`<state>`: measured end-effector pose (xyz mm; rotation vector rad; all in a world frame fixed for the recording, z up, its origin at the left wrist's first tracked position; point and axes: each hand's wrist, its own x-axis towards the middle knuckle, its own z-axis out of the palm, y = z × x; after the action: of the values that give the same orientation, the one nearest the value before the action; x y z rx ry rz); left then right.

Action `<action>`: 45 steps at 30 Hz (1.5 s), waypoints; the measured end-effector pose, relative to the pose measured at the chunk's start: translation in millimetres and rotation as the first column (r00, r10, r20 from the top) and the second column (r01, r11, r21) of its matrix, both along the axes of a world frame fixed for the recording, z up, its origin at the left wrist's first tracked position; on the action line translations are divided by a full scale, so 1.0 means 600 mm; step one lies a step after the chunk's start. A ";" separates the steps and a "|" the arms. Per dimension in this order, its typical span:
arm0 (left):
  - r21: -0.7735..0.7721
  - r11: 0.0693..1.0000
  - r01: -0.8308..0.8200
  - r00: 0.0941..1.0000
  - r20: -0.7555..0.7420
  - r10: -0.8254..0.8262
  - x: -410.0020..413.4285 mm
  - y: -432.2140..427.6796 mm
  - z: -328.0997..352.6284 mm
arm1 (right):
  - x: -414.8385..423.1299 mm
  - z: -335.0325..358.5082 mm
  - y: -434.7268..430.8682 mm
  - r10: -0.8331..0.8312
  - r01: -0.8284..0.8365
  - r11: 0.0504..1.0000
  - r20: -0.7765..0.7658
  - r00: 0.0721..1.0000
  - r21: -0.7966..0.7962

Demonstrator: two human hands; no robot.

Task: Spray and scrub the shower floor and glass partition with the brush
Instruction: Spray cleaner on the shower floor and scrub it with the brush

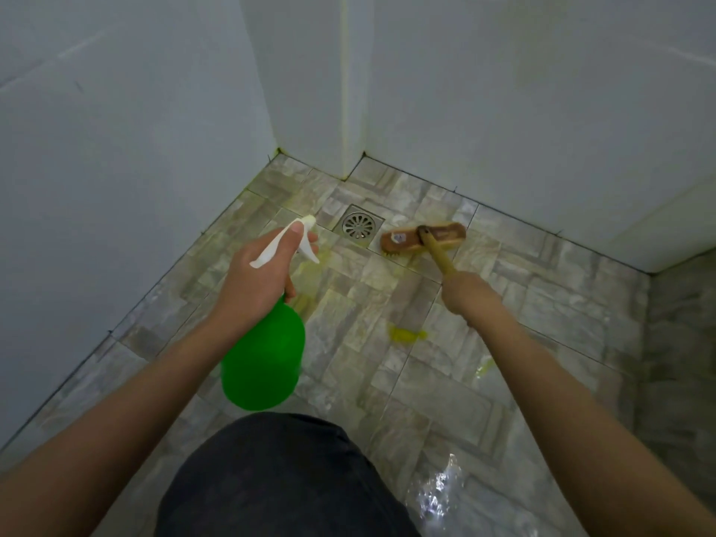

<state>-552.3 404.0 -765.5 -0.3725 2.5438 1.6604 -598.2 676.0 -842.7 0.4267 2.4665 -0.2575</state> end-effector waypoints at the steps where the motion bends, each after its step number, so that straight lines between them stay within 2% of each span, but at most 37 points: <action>1: -0.002 1.000 0.008 1.000 -0.003 -0.008 -0.002 0.004 0.001 | -0.014 0.000 0.001 -0.004 0.004 1.000 -0.006 1.000 -0.008; 7: 0.043 0.998 0.056 0.998 -0.032 -0.055 -0.018 0.027 0.007 | 0.058 0.026 -0.002 0.032 -0.031 0.999 0.027 0.999 -0.034; 13: 0.077 0.996 0.054 0.999 -0.003 -0.054 -0.035 0.051 0.028 | -0.044 0.014 -0.016 -0.021 0.019 0.997 -0.025 0.999 -0.075; 18: 0.084 0.990 0.111 0.992 0.045 -0.116 -0.048 0.053 0.022 | 0.037 0.044 -0.052 -0.003 0.002 0.993 -0.004 1.000 -0.117; 21: 0.080 0.995 0.054 0.995 0.080 -0.061 -0.053 0.056 0.017 | -0.018 0.007 -0.061 0.051 -0.056 0.994 -0.059 0.997 -0.088; 25: 0.095 0.995 -0.010 0.997 0.079 0.002 -0.043 0.050 0.000 | -0.111 -0.033 -0.055 0.012 -0.020 0.997 -0.091 0.996 -0.080; 30: 0.099 0.992 -0.081 0.992 0.105 0.071 -0.040 0.024 0.003 | -0.007 -0.052 -0.072 0.119 -0.120 0.991 -0.032 0.992 -0.057; 32: 0.092 0.991 -0.097 0.992 0.088 0.089 -0.047 0.018 0.000 | -0.039 -0.055 -0.076 0.057 -0.062 0.994 -0.058 0.997 -0.093; 36: 0.084 0.992 -0.098 0.994 0.061 0.093 -0.050 0.016 -0.001 | -0.164 -0.040 -0.093 0.044 -0.056 0.992 -0.111 0.993 -0.112; 41: 0.102 0.989 -0.109 0.994 0.036 0.105 -0.046 -0.002 -0.011 | -0.081 -0.071 -0.100 -0.074 0.064 0.991 -0.081 0.994 -0.116; 43: 0.101 0.988 -0.115 0.993 0.048 0.111 -0.045 -0.007 -0.019 | -0.110 -0.080 -0.102 -0.150 0.138 0.982 -0.086 0.985 -0.130; 45: 0.102 0.989 -0.107 0.994 0.041 0.103 -0.049 -0.010 -0.028 | -0.181 -0.072 -0.110 -0.161 0.142 0.977 -0.115 0.980 -0.161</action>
<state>-581.5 397.7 -782.5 -0.5311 2.4392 1.7958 -706.9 610.1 -886.1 0.5487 2.5186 -0.5489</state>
